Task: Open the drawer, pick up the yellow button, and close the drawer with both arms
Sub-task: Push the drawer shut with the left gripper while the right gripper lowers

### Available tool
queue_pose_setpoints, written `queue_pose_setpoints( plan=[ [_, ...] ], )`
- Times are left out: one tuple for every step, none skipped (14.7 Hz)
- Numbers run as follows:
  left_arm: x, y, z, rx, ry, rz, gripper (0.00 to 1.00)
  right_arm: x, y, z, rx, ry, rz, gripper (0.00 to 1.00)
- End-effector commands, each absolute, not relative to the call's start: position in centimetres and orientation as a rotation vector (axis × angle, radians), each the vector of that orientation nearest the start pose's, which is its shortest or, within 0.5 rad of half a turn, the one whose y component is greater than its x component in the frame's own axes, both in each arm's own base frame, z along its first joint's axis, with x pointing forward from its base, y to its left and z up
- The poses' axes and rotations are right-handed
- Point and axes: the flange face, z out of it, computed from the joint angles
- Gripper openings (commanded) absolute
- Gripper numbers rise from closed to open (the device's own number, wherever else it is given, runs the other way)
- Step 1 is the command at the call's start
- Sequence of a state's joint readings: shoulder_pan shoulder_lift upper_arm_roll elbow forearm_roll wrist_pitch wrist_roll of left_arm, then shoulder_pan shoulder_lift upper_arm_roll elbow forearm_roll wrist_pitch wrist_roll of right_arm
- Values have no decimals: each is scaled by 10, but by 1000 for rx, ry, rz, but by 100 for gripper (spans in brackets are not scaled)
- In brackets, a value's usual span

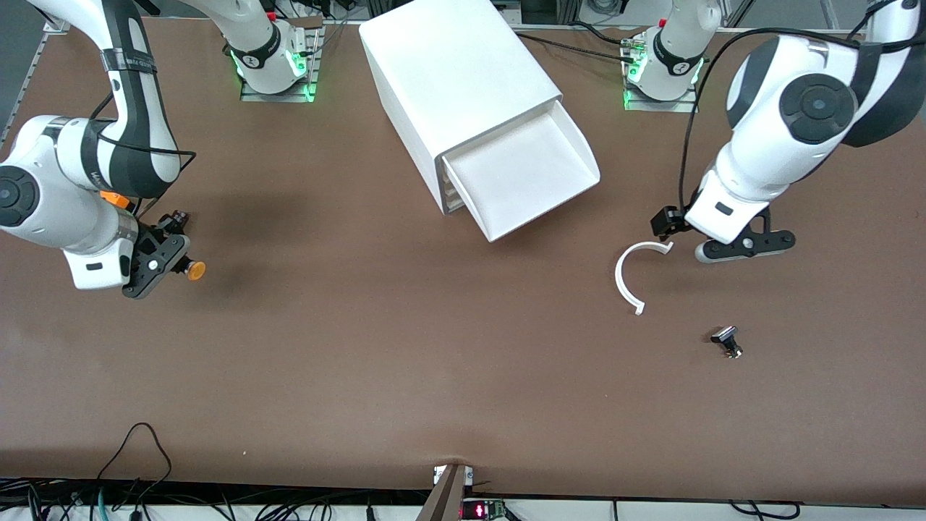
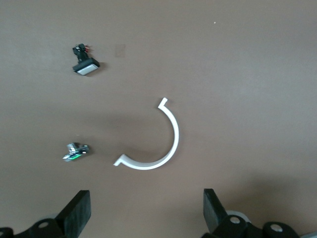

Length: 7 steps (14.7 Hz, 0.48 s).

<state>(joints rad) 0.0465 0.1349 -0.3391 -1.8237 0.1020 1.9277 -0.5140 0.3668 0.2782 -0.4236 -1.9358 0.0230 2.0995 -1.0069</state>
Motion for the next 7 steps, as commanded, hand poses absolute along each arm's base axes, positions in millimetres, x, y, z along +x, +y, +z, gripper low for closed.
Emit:
queue_pose_setpoints(
  plan=[
    [570, -184, 437, -3080, -389, -49, 100, 557, -21, 326, -2845, -1316, 157, 10],
    [568, -192, 427, -3086, -427, -65, 100, 545, -20, 312, -2872, -1230, 185, 10],
    [566, -204, 416, -3093, -458, -75, 100, 535, -21, 298, -2894, -1189, 180, 10],
    [564, -215, 407, -3096, -501, -76, 100, 528, -23, 286, -2905, -1185, 160, 10],
    [562, -229, 399, -3098, -542, -76, 100, 522, -24, 274, -2913, -1180, 155, 10],
    [560, -241, 391, -3101, -584, -75, 100, 518, -25, 261, -2934, -1160, 145, 10],
    [558, -254, 385, -3104, -624, -79, 100, 516, -26, 252, -2949, -1156, 130, 10]
  ],
)
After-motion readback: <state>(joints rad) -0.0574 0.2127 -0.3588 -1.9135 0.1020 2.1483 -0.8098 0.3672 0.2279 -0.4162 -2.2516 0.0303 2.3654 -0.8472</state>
